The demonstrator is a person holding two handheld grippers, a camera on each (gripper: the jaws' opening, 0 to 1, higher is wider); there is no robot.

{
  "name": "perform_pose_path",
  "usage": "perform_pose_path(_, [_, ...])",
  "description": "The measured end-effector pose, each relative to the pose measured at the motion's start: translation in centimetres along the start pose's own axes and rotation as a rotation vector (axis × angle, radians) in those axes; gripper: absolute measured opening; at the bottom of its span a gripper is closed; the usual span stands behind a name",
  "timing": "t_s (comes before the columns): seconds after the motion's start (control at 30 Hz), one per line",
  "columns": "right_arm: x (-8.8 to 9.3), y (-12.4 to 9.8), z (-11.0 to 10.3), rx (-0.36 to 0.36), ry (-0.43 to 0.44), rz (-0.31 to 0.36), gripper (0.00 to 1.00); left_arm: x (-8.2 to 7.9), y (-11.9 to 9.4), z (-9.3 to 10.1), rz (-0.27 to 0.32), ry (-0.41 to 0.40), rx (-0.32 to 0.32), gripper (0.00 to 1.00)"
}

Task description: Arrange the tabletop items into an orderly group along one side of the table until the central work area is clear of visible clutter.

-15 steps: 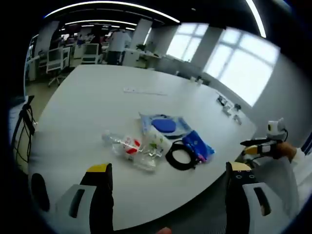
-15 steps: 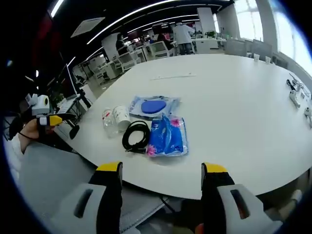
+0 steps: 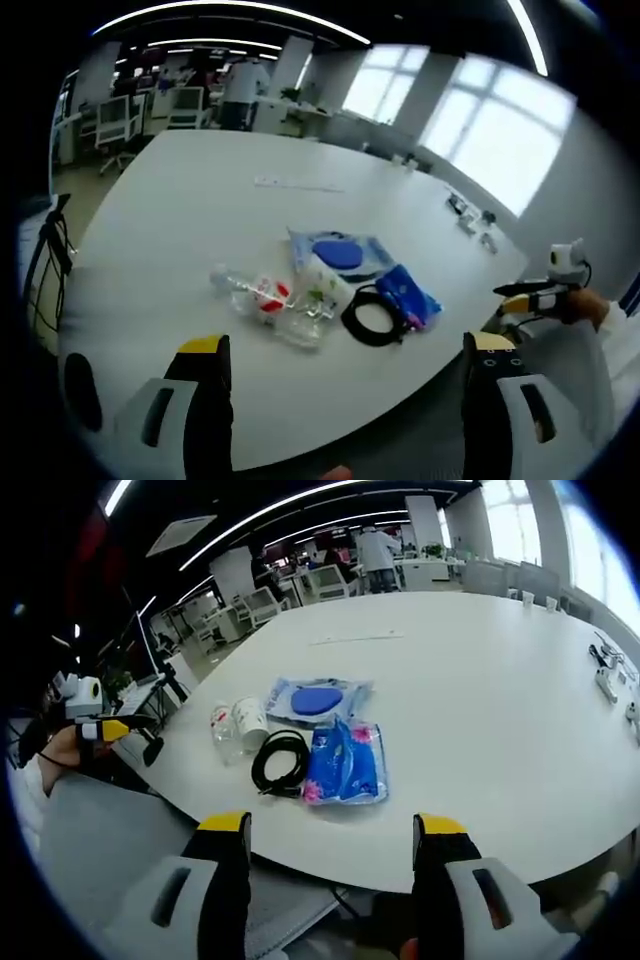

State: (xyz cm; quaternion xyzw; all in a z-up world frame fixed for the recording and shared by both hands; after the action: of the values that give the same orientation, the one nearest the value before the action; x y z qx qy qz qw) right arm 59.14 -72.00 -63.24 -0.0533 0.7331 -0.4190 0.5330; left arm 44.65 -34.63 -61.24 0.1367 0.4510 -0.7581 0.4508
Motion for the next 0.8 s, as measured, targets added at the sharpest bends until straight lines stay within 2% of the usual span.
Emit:
perform_pose_path(0.2, [-0.02,0.2,0.02,-0.004,-0.003,-0.003,0.63,-0.04,0.16,-0.53,-0.006,-0.007,-0.003,0.93])
perform_pose_path(0.57, [0.11,0.43,-0.2,-0.013,-0.008,-0.009,0.63,0.31,-0.09,0.11,-0.005,-0.02,-0.008,0.93])
perform_pose_path(0.8, [0.23,0.55,0.08,-0.012,-0.008,-0.008,0.63,0.28,0.07,-0.4,-0.012,-0.024,-0.01,0.92])
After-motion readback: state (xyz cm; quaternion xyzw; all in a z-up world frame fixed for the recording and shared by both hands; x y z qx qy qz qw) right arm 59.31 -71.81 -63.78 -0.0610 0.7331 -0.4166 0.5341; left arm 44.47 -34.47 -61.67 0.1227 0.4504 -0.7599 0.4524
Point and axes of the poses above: the point that each gripper's makers call its tool centre point, and the gripper's own axes: y roughly forward along the fingers, z roughly to its right, x roughly out of its underside, the point moved 8 cm from there along -y, roughly backward along the fingers, and after that the axes turned 15 degrees about -y, right-handed, at the moved point
